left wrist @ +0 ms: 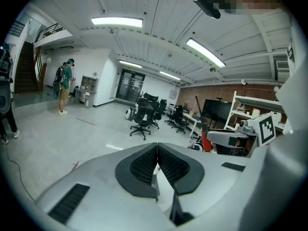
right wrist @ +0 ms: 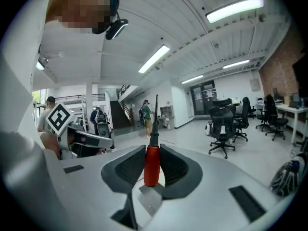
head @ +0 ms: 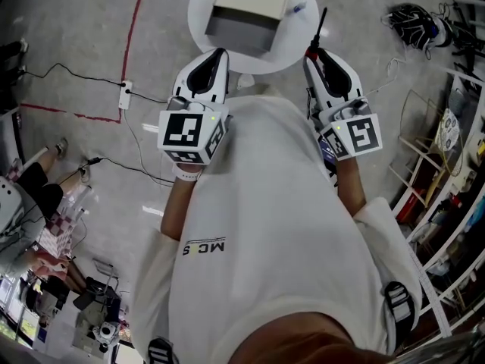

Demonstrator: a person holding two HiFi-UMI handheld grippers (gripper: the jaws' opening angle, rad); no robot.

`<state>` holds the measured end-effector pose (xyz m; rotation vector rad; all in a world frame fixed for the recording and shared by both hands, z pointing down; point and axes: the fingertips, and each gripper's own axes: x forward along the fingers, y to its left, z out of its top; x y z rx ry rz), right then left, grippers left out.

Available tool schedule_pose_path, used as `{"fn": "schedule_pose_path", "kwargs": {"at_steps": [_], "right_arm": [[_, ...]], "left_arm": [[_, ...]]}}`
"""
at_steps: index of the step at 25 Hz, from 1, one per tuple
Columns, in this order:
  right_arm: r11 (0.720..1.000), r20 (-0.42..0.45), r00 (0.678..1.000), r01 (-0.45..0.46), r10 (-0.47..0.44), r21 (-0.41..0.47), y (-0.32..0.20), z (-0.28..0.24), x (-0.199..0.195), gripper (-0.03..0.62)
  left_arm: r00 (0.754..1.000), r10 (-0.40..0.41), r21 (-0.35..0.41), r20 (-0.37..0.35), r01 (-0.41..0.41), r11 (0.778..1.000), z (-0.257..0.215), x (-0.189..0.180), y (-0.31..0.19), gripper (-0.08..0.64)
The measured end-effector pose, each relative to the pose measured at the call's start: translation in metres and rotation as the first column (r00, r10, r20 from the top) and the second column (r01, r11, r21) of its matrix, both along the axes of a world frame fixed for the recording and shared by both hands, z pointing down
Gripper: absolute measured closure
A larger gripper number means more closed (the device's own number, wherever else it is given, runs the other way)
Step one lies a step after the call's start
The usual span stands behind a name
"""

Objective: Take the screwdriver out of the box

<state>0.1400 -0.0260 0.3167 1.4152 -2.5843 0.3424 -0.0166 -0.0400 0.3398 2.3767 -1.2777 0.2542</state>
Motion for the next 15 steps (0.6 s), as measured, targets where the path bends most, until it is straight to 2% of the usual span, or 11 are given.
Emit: {"fn": "schedule_pose_path", "kwargs": {"at_steps": [3, 15], "right_arm": [[1.0, 0.028, 1.0, 0.006, -0.006, -0.019, -0.003, 0.002, -0.003, 0.445], [0.992, -0.014, 0.992, 0.126, -0.127, -0.024, 0.0, 0.001, -0.027, 0.445]], "left_arm": [[1.0, 0.002, 0.002, 0.005, -0.002, 1.0, -0.001, -0.004, 0.0, 0.548], [0.999, 0.031, -0.027, 0.034, -0.03, 0.999, 0.007, -0.01, 0.013, 0.548]]}}
